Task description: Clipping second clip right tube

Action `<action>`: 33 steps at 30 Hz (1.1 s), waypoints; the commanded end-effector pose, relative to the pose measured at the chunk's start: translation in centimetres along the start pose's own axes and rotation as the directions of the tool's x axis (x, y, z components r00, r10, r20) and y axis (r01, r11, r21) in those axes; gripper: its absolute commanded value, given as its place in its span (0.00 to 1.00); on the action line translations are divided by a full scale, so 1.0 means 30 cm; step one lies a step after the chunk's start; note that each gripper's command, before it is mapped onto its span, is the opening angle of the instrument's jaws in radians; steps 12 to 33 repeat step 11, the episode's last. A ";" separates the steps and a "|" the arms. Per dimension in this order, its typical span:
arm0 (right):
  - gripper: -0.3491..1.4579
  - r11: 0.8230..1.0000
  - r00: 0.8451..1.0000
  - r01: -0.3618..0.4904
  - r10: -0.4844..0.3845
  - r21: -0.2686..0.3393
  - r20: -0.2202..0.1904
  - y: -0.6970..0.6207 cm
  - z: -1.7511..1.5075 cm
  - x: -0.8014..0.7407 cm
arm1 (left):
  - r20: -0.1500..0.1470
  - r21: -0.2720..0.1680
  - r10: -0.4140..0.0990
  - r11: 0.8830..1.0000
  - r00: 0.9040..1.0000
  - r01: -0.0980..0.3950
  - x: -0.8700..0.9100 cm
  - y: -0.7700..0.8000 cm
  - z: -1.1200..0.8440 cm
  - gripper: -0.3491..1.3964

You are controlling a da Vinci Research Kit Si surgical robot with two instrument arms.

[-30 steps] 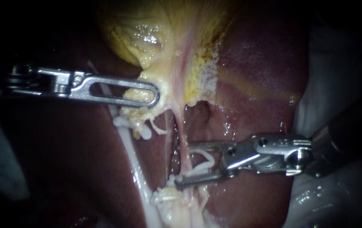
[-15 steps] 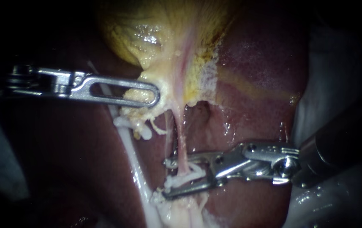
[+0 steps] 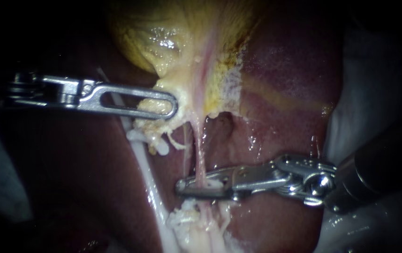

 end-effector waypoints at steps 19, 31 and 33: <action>0.00 1.000 1.000 0.001 -0.001 0.006 0.003 -0.0002 -0.001 -0.0003 | 0.000 0.000 0.001 1.000 1.000 -0.001 0.0000 0.0005 0.0002 0.00; 0.00 1.000 1.000 0.001 -0.001 0.006 0.003 -0.0002 -0.001 -0.0003 | 0.000 0.000 0.001 1.000 1.000 -0.001 0.0000 0.0005 0.0002 0.00; 0.00 1.000 1.000 0.001 -0.001 0.006 0.003 -0.0002 -0.001 -0.0003 | 0.000 0.000 0.001 1.000 1.000 -0.001 0.0000 0.0005 0.0002 0.00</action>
